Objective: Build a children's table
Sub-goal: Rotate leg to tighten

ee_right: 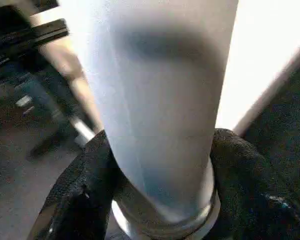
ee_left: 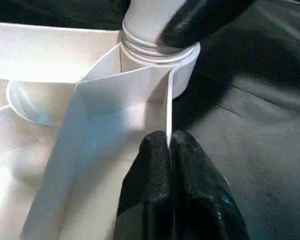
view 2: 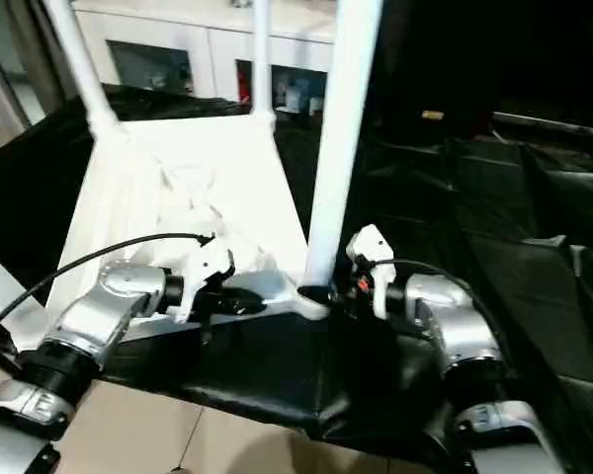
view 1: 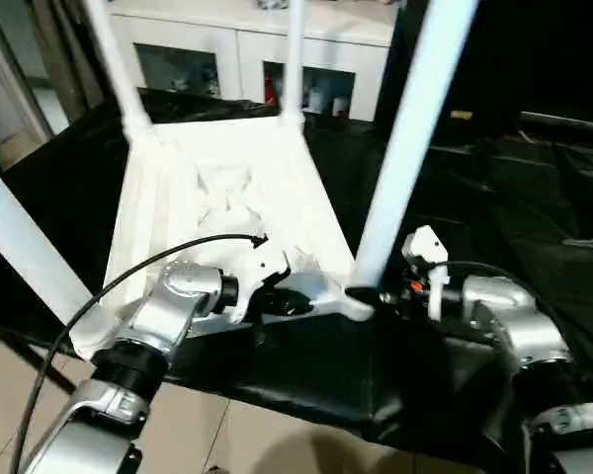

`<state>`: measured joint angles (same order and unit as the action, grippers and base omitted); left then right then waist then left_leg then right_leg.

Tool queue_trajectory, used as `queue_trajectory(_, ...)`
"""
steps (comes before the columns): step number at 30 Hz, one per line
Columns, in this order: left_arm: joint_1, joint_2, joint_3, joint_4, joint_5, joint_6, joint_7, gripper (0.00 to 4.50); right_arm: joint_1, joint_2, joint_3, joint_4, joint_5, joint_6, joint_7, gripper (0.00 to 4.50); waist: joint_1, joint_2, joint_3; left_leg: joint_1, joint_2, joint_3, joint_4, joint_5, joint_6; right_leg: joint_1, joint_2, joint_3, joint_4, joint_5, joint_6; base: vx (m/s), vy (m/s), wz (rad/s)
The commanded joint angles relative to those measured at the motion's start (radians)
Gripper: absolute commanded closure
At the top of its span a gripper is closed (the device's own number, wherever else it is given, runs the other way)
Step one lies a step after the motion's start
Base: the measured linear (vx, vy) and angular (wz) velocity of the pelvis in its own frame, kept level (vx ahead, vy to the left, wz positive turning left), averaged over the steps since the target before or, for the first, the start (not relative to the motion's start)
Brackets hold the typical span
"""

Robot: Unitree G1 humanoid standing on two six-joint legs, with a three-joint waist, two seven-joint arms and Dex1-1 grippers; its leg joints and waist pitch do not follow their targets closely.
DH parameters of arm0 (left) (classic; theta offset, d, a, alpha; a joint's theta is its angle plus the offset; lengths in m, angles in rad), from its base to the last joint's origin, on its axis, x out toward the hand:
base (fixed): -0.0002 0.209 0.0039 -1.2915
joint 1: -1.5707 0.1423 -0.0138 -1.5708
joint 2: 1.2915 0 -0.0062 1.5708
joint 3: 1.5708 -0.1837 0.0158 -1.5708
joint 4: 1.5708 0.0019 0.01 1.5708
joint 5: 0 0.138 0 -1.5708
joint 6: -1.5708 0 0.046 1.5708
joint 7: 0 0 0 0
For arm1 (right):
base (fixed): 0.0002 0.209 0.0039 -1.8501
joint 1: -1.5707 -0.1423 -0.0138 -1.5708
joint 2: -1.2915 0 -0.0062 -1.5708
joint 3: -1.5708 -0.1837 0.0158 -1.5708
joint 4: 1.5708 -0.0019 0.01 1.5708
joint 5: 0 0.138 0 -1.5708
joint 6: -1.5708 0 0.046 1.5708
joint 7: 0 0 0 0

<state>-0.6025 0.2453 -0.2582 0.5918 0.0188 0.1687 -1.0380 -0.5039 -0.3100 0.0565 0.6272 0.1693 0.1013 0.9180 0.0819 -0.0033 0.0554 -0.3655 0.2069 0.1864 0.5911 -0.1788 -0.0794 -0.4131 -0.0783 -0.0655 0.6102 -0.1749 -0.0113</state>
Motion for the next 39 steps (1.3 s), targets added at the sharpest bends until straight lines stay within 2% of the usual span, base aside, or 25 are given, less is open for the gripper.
queue_trajectory(1, -0.031, -0.034, 0.014, 0.031, 0.013, -0.005, 0.079, 4.50, 0.005, 0.028, 0.000, 0.052, -0.049, 0.014, -0.132, 2.07, -0.002, -0.013, -0.062, 0.010, 0.017, -0.007, -0.068, -0.232, 0.031, 0.050, -0.061, 0.038, -0.093, -0.385, -0.163, 0.000, 0.000, 0.00)
queue_trajectory(2, -0.038, -0.042, 0.017, 0.041, 0.017, -0.003, 0.100, 4.50, 0.003, 0.038, -0.006, 0.058, -0.052, 0.016, -0.162, 2.07, -0.004, -0.013, -0.061, 0.011, 0.015, -0.006, -0.068, -0.238, 0.029, 0.048, -0.059, 0.038, -0.096, -0.397, -0.156, 0.000, 0.000, 0.00)
queue_trajectory(3, -0.069, -0.081, 0.031, 0.085, 0.033, 0.005, 0.203, 4.50, -0.004, 0.088, -0.032, 0.075, -0.064, 0.029, -0.307, 2.07, -0.007, -0.015, -0.061, 0.012, 0.015, -0.007, -0.069, -0.248, 0.024, 0.047, -0.058, 0.037, -0.098, -0.423, -0.146, 0.000, 0.000, 0.00)
queue_trajectory(4, -0.080, -0.095, 0.036, 0.101, 0.038, 0.009, 0.241, 4.50, -0.008, 0.107, -0.043, 0.082, -0.070, 0.035, -0.366, 2.07, -0.008, -0.012, -0.060, 0.015, 0.014, -0.008, -0.070, -0.255, 0.016, 0.043, -0.059, 0.037, -0.102, -0.445, -0.137, 0.000, 0.000, 0.00)
queue_trajectory(5, -0.082, -0.096, 0.036, 0.102, 0.039, 0.010, 0.246, 4.50, -0.008, 0.109, -0.045, 0.083, -0.071, 0.036, -0.374, 2.07, -0.009, -0.013, -0.061, 0.014, 0.014, -0.010, -0.070, -0.253, 0.014, 0.045, -0.059, 0.036, -0.102, -0.451, -0.133, 0.000, 0.000, 0.00)
queue_trajectory(6, -0.104, -0.129, 0.038, 0.130, 0.052, 0.019, 0.324, 4.50, -0.016, 0.155, -0.068, 0.097, -0.083, 0.051, -0.513, 2.07, -0.010, -0.012, -0.061, 0.013, 0.014, -0.010, -0.071, -0.260, 0.016, 0.044, -0.059, 0.036, -0.105, -0.458, -0.126, 0.000, 0.000, 0.00)
queue_trajectory(7, -0.105, -0.130, 0.038, 0.131, 0.053, 0.019, 0.326, 4.50, -0.017, 0.157, -0.069, 0.098, -0.083, 0.052, -0.517, 2.07, -0.012, -0.011, -0.060, 0.014, 0.014, -0.010, -0.071, -0.261, 0.013, 0.040, -0.058, 0.037, -0.105, -0.460, -0.124, 0.000, 0.000, 0.00)
queue_trajectory(8, -0.120, -0.159, 0.036, 0.152, 0.061, 0.018, 0.373, 4.50, -0.022, 0.200, -0.077, 0.107, -0.090, 0.053, -0.605, 2.07, -0.015, -0.012, -0.061, 0.013, 0.012, -0.012, -0.072, -0.267, 0.009, 0.043, -0.058, 0.035, -0.106, -0.466, -0.119, 0.000, 0.000, 0.00)
queue_trajectory(10, -0.125, -0.169, 0.034, 0.160, 0.064, 0.016, 0.385, 4.50, -0.024, 0.214, -0.075, 0.110, -0.094, 0.047, -0.625, 2.07, -0.017, -0.013, -0.063, 0.009, 0.012, -0.012, -0.072, -0.258, 0.016, 0.045, -0.059, 0.036, -0.105, -0.441, -0.117, 0.000, 0.000, 0.00)
queue_trajectory(11, -0.132, -0.184, 0.026, 0.172, 0.074, 0.001, 0.397, 4.50, -0.023, 0.237, -0.055, 0.107, -0.112, 0.009, -0.634, 2.07, -0.018, -0.013, -0.064, 0.007, 0.012, -0.011, -0.072, -0.255, 0.019, 0.044, -0.060, 0.037, -0.104, -0.427, -0.120, 0.000, 0.000, 0.00)
queue_trajectory(13, -0.138, -0.195, 0.020, 0.187, 0.077, -0.018, 0.399, 4.50, -0.024, 0.251, -0.044, 0.106, -0.123, -0.007, -0.641, 2.07, -0.018, -0.013, -0.066, 0.005, 0.013, -0.011, -0.071, -0.237, 0.025, 0.047, -0.058, 0.038, -0.097, -0.362, -0.134, 0.000, 0.000, 0.00)
queue_trajectory(15, -0.136, -0.195, 0.014, 0.185, 0.073, -0.029, 0.377, 4.50, -0.027, 0.258, -0.041, 0.093, -0.108, -0.022, -0.605, 2.07, -0.017, -0.012, -0.067, 0.005, 0.013, -0.010, -0.070, -0.233, 0.034, 0.050, -0.058, 0.039, -0.094, -0.328, -0.147, 0.000, 0.000, 0.00)
queue_trajectory(17, -0.132, -0.189, 0.010, 0.182, 0.067, -0.046, 0.351, 4.50, -0.030, 0.258, -0.046, 0.079, -0.084, -0.027, -0.566, 1.70, -0.018, -0.012, -0.067, 0.003, 0.014, -0.009, -0.070, -0.227, 0.040, 0.051, -0.057, 0.039, -0.090, -0.300, -0.160, 0.000, 0.000, 0.00)
queue_trajectory(21, -0.121, -0.169, 0.006, 0.167, 0.056, -0.061, 0.305, 4.50, -0.034, 0.231, -0.057, 0.054, -0.040, -0.028, -0.468, 1.50, -0.017, -0.014, -0.066, 0.002, 0.014, -0.009, -0.070, -0.229, 0.055, 0.055, -0.059, 0.039, -0.091, -0.302, -0.169, 0.000, 0.000, 0.00)
queue_trajectory(22, -0.118, -0.163, 0.007, 0.165, 0.054, -0.065, 0.293, 4.50, -0.036, 0.218, -0.058, 0.051, -0.035, -0.030, -0.438, 1.24, -0.017, -0.015, -0.067, 0.002, 0.014, -0.008, -0.069, -0.220, 0.057, 0.056, -0.059, 0.039, -0.089, -0.295, -0.172, 0.000, 0.000, 0.00)
queue_trajectory(28, -0.086, -0.113, 0.016, 0.126, 0.024, -0.106, 0.188, 4.50, -0.034, 0.079, -0.046, 0.011, 0.001, -0.034, -0.172, 0.76, -0.013, -0.016, -0.069, -0.001, 0.017, -0.008, -0.065, -0.191, 0.080, 0.060, -0.059, 0.038, -0.082, -0.241, -0.198, 0.000, 0.000, 0.00)
queue_trajectory(31, -0.060, -0.074, 0.016, 0.090, -0.006, -0.123, 0.093, 4.50, -0.014, -0.005, -0.015, -0.042, 0.028, 0.006, 0.001, 0.52, -0.010, -0.018, -0.069, -0.001, 0.019, -0.008, -0.064, -0.184, 0.092, 0.063, -0.059, 0.038, -0.081, -0.228, -0.207, 0.000, 0.000, 0.00)
queue_trajectory(33, -0.056, -0.070, 0.016, 0.084, -0.011, -0.126, 0.079, 4.50, -0.011, -0.014, -0.011, -0.047, 0.030, 0.009, 0.017, 0.34, -0.009, -0.016, -0.068, 0.000, 0.020, -0.007, -0.064, -0.182, 0.098, 0.059, -0.059, 0.039, -0.080, -0.224, -0.210, 0.000, 0.000, 0.00)
queue_trajectory(35, -0.041, -0.056, 0.016, 0.058, -0.031, -0.122, 0.032, 4.50, -0.008, -0.031, -0.006, -0.053, 0.028, 0.007, 0.048, 0.19, -0.009, -0.015, -0.067, 0.003, 0.021, -0.007, -0.065, -0.199, 0.084, 0.055, -0.060, 0.038, -0.083, -0.258, -0.211, 0.000, 0.000, 0.00)
queue_trajectory(39, 0.001, -0.014, 0.007, -0.018, -0.077, -0.101, -0.089, 4.50, 0.001, -0.070, 0.015, -0.063, 0.021, -0.005, 0.129, 0.19, -0.004, -0.015, -0.068, 0.003, 0.025, -0.007, -0.066, -0.194, 0.076, 0.056, -0.061, 0.039, -0.079, -0.250, -0.217, 0.000, 0.000, 0.00)
